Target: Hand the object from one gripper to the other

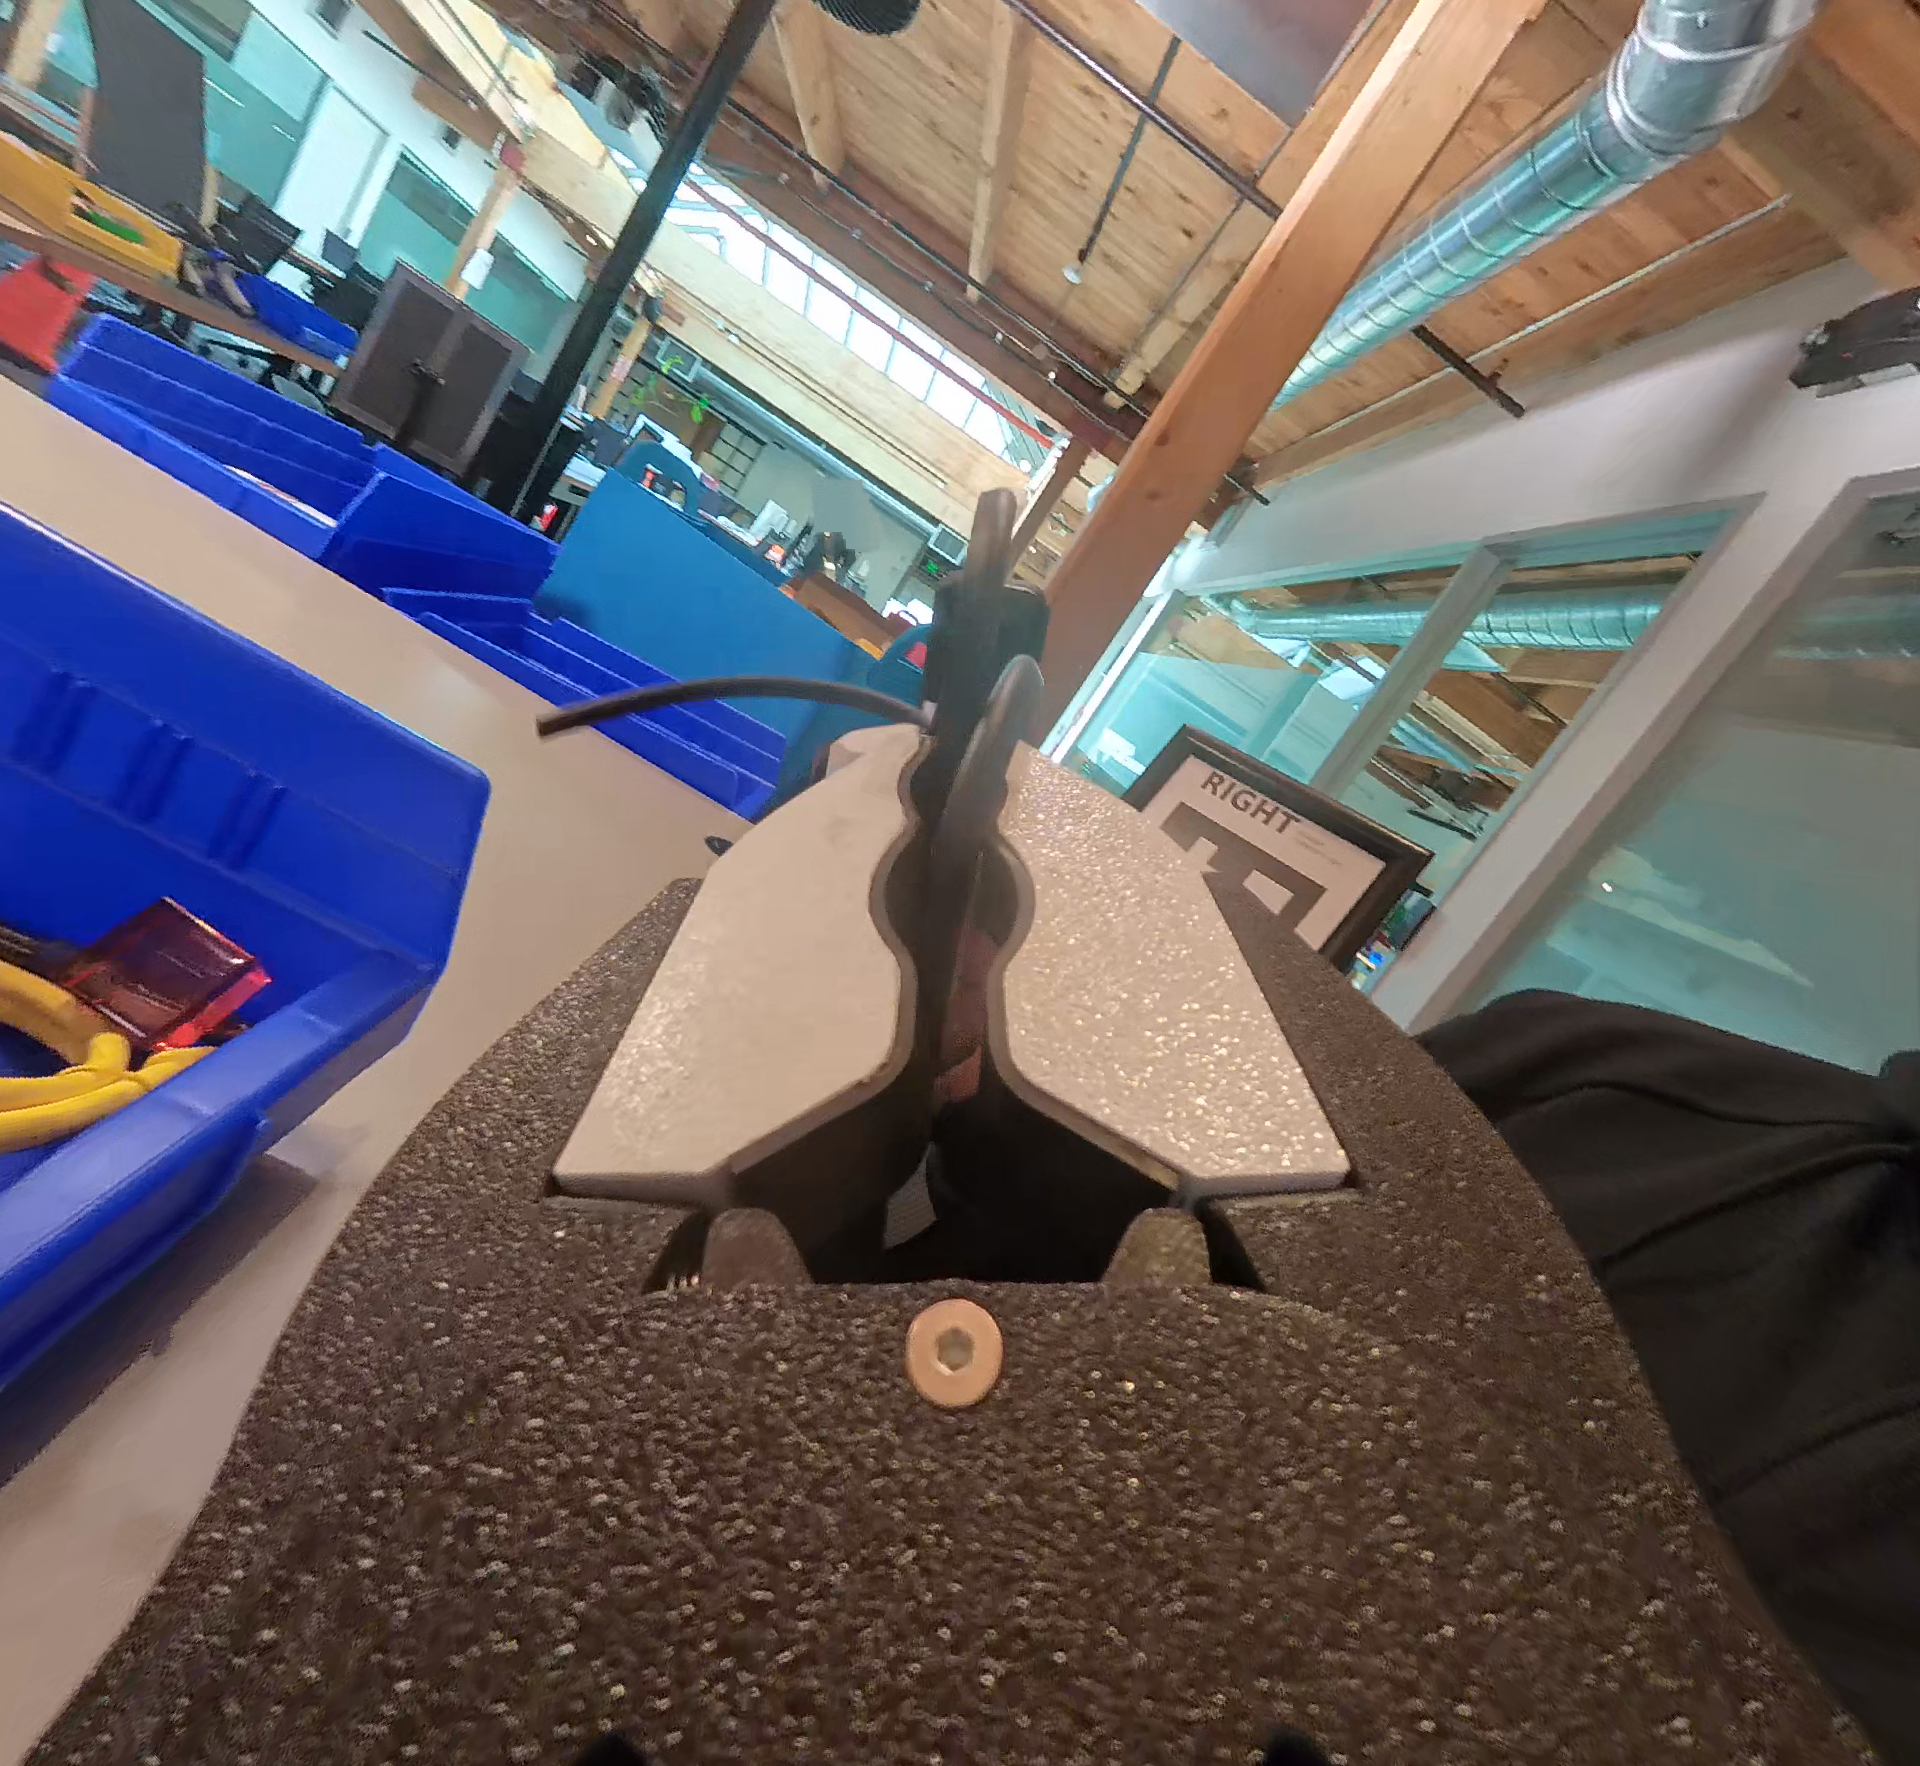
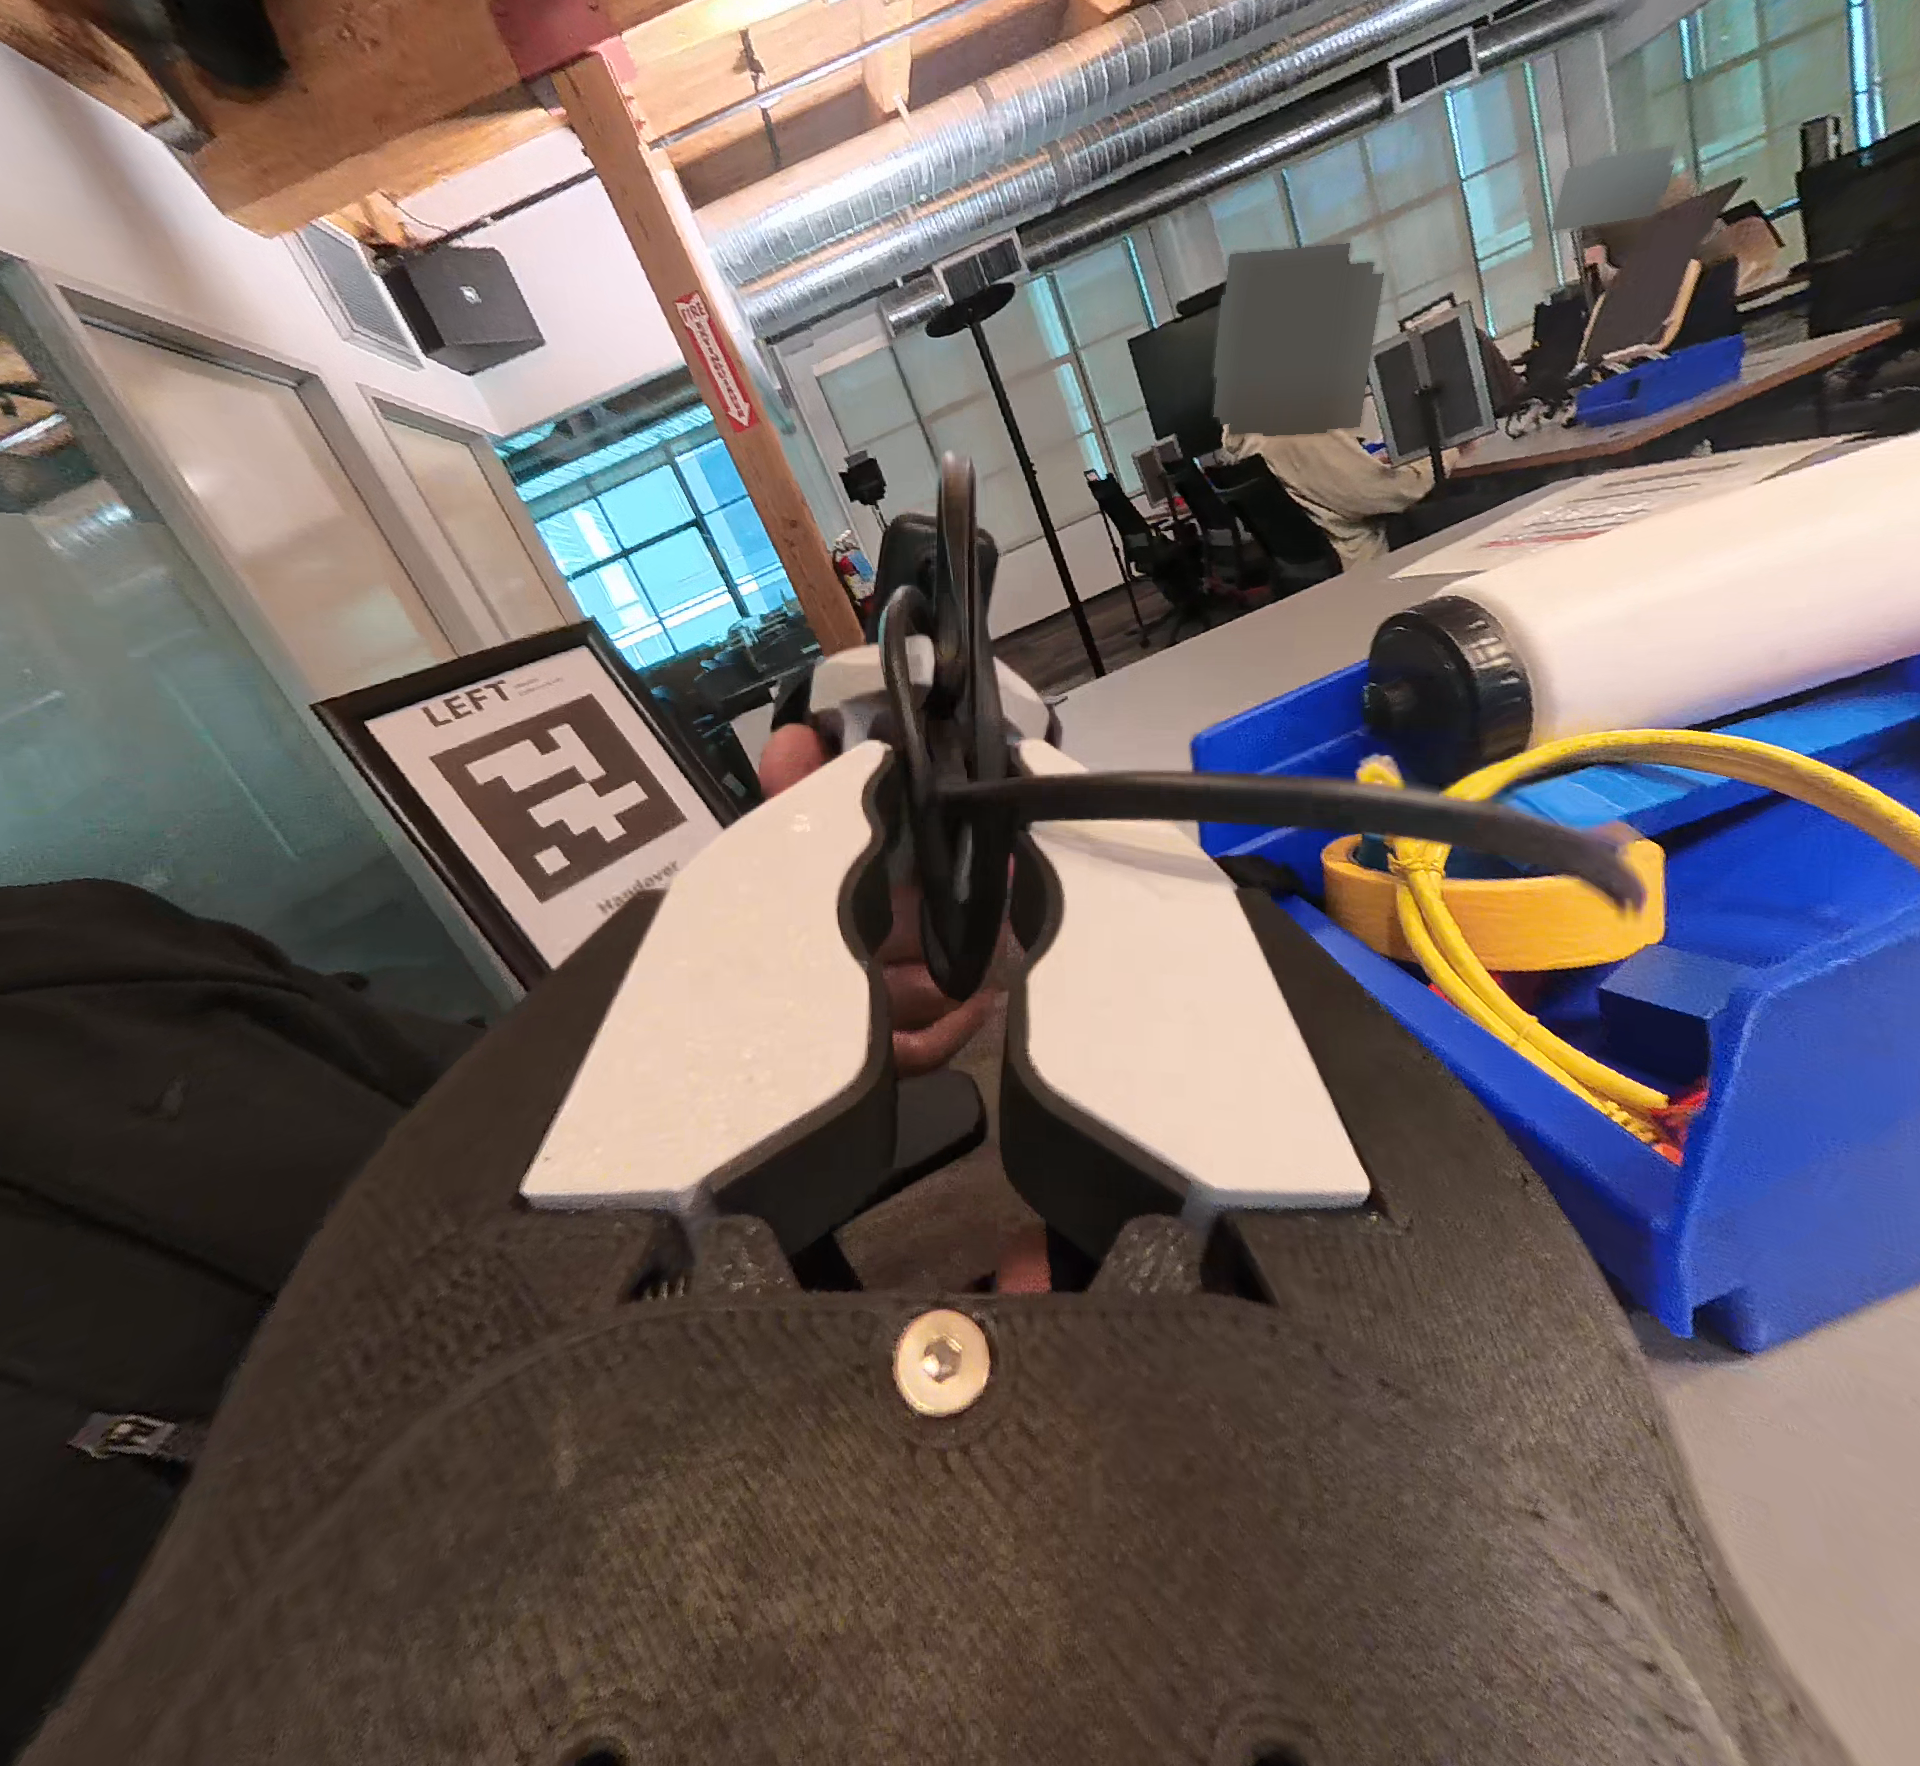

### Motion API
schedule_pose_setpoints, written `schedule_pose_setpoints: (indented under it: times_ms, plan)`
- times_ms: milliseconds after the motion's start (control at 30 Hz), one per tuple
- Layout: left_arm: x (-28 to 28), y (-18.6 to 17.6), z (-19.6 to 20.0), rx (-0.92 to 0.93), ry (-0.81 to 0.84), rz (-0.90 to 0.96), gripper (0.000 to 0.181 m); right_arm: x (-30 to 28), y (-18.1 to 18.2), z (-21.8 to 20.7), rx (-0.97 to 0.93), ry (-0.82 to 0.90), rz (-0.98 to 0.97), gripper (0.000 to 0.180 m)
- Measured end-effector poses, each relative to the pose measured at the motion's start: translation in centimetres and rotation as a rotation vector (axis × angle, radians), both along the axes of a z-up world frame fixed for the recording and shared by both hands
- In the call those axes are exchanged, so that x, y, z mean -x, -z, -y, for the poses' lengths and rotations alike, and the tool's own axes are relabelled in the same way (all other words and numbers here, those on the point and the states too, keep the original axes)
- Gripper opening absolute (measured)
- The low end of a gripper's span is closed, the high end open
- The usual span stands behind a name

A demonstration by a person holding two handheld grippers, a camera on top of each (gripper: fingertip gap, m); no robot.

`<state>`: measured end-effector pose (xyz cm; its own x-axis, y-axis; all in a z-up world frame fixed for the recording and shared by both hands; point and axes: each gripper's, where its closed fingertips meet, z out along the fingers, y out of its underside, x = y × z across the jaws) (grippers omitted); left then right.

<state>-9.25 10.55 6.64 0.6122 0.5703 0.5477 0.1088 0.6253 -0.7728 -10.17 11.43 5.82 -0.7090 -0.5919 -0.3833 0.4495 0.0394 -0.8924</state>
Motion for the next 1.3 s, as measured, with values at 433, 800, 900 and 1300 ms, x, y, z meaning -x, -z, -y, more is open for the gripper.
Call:
schedule_pose_setpoints:
  times_ms: [433,800,900,1300]
  plan:
    - [-1.6,-1.5,3.7,0.022,-0.166,-0.001,0.005,3.5,3.9,1.1,-0.147,0.213,-0.305,0.024]
    - [-2.8,-2.2,2.6,0.123,-0.117,-0.033,0.005,2.5,5.2,1.8,-0.165,0.216,-0.385,0.032]
    - [-3.1,-2.1,1.8,0.206,-0.094,-0.064,0.005,1.3,5.1,1.3,-0.205,0.040,-0.177,0.032]
    - [-4.4,-0.9,0.2,0.431,-0.014,-0.122,0.005,3.3,7.0,2.3,-0.082,0.304,-0.431,0.040]
